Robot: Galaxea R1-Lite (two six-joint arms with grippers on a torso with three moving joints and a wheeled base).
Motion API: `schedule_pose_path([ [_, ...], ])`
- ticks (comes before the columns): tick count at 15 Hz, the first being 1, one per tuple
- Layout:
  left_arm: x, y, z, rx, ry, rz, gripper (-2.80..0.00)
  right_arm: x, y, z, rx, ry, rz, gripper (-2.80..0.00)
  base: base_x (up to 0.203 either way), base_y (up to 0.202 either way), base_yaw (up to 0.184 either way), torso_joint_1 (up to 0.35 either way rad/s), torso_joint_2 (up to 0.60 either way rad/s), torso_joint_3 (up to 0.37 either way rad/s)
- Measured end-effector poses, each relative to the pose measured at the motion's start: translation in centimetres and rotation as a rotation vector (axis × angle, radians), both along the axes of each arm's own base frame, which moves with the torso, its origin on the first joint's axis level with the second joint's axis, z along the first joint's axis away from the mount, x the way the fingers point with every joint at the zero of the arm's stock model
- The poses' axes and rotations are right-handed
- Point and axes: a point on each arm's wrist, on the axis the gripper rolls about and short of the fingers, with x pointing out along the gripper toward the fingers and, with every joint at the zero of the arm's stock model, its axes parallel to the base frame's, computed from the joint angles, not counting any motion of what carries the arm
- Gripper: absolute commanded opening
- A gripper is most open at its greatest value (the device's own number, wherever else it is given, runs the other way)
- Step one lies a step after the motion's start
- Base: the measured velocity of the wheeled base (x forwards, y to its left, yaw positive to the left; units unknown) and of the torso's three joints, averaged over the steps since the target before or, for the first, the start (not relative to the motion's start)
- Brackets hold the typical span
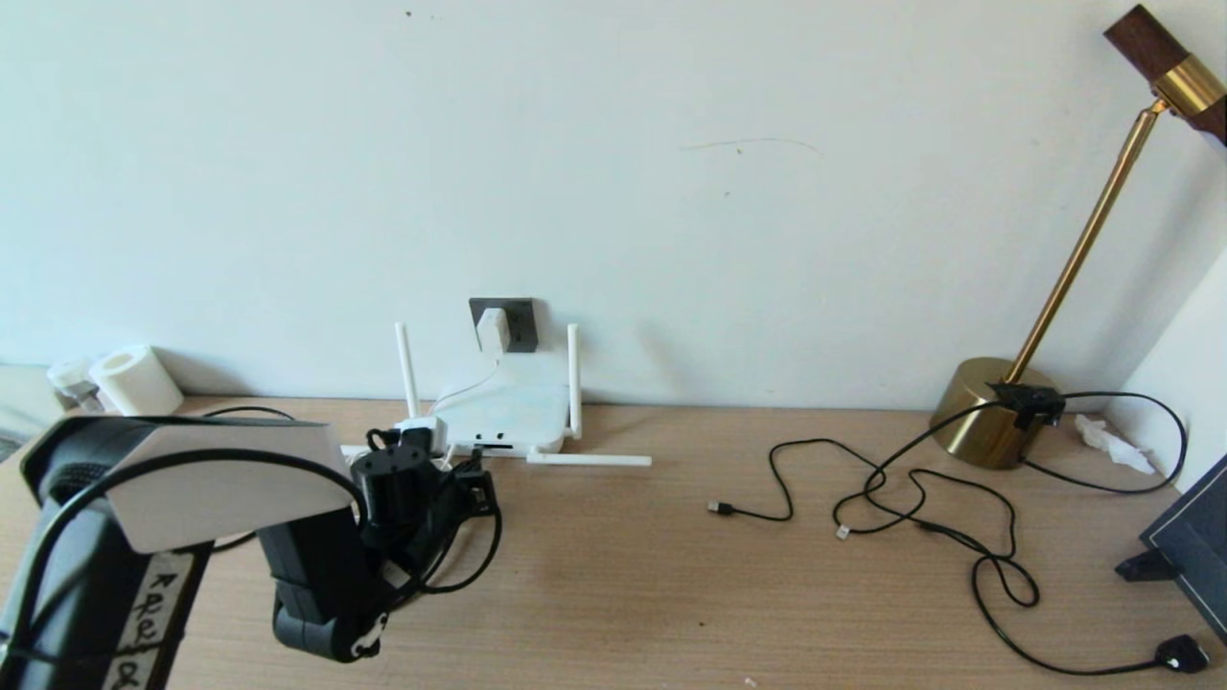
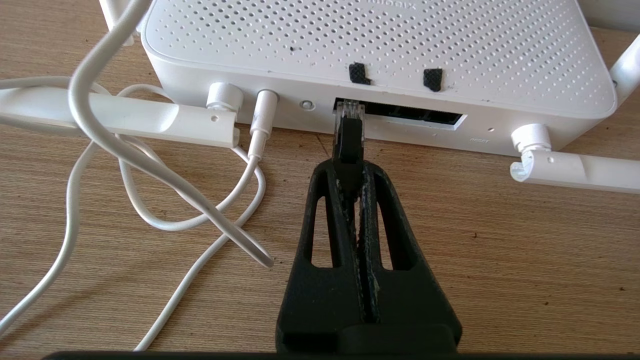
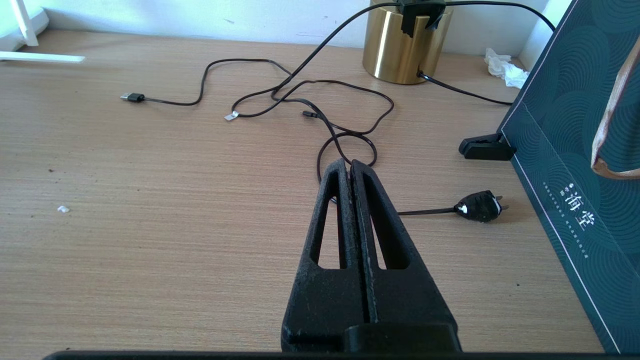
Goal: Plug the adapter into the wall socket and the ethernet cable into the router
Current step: Align cable and router interface
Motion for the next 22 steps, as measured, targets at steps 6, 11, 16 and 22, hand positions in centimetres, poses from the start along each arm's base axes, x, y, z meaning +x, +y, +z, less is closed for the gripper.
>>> schedule_pose_path([
  [6, -0.08, 0.02, 0.42, -0.002, -0.015, 0.002, -2.8, 0.0, 0.0, 0.0, -0.001, 0.0, 0.001, -2.8, 0.0, 0.0, 0.0, 0.0, 0.0, 0.0],
  [11, -0.24, 0.02, 0.48, 0.0, -0.012, 0.0, -2.8, 0.0, 0.0, 0.0, 0.0, 0.0, 0.001, -2.8, 0.0, 0.0, 0.0, 0.0, 0.0, 0.0],
  [16, -0.25, -0.01, 0.5, 0.02, -0.012, -0.002, -2.8, 0.0, 0.0, 0.0, 0.0, 0.0, 0.001, -2.8, 0.0, 0.0, 0.0, 0.0, 0.0, 0.0],
  [22, -0.24, -0.02, 0.28, 0.02, -0.007, -0.003, -2.8, 0.0, 0.0, 0.0, 0.0, 0.0, 0.0, -2.8, 0.0, 0.0, 0.0, 0.0, 0.0, 0.0],
])
